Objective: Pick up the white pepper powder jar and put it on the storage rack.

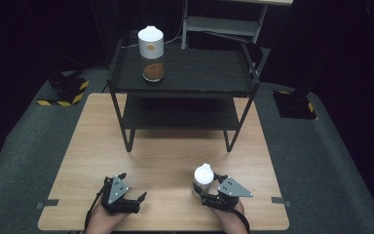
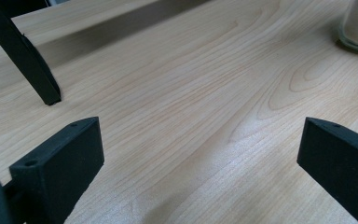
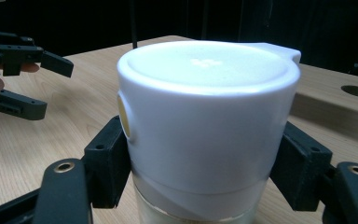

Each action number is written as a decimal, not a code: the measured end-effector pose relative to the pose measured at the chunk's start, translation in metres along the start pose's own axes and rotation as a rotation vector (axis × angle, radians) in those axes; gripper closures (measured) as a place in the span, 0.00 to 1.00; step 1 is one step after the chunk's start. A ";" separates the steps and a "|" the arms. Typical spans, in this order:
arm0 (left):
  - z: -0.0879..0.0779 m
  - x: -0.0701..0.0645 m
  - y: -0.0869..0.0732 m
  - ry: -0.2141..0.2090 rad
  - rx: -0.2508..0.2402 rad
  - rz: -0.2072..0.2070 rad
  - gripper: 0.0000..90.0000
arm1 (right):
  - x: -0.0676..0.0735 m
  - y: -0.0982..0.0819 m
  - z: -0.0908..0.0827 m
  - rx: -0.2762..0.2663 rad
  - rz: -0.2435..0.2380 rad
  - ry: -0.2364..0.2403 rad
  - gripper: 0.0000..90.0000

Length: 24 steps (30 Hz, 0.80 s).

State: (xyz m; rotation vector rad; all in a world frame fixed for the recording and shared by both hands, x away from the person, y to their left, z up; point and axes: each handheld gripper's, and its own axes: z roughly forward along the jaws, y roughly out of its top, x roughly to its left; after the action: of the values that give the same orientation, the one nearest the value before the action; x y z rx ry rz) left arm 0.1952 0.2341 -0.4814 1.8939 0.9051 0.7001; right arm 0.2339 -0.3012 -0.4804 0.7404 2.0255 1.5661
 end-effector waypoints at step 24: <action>0.000 0.003 0.000 -0.017 -0.001 0.001 0.01 | 0.001 0.003 -0.020 -0.037 0.039 -0.063 0.33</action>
State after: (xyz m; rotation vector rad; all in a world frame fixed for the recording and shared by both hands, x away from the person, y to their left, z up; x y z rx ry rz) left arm 0.1970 0.2366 -0.4812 1.8970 0.8932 0.6833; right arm 0.2206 -0.3144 -0.4726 0.8095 1.9430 1.5780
